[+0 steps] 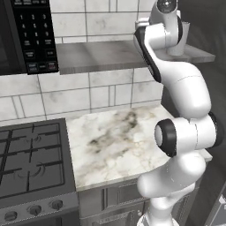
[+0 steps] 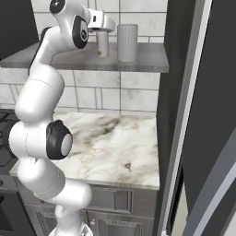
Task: There is a bowl on the dining counter. Grab a lemon wedge from the fridge and place it in the bowl. Then get the liquor bottle and glass cup from the cabinet and place them next to the bowl.
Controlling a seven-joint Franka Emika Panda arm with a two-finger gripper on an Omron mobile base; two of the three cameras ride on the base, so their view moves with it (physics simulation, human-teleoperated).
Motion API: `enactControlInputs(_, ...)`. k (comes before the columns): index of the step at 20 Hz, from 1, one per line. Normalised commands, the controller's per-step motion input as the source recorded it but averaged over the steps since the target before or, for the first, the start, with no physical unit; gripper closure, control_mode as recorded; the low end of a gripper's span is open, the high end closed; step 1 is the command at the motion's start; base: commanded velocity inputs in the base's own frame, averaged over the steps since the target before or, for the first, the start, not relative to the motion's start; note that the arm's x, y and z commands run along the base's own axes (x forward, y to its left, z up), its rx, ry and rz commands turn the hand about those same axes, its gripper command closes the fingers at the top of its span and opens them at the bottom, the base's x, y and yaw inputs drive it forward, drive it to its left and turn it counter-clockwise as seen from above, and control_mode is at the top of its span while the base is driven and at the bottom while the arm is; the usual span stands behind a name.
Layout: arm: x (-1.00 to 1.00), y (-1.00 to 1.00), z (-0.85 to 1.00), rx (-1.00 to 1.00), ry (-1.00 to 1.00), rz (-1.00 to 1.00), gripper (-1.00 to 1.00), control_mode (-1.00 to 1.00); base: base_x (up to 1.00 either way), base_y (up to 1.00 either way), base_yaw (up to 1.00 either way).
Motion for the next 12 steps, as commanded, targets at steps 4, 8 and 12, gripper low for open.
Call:
enactControlInputs(4, 0.15, 0.0, -0.08, 0.01, 0.0, 0.0, -1.0, -1.0, 0.0, 0.0, 0.0)
enactControlInputs(8, 0.16, 0.0, -0.03, 0.01, 0.0, 0.0, -1.0, -1.0, 0.0, 0.0, 0.0)
enactControlInputs(12, 0.17, 0.0, 0.0, 0.02, 0.0, 0.0, -1.0, -1.0, 0.0, 0.0, 0.0)
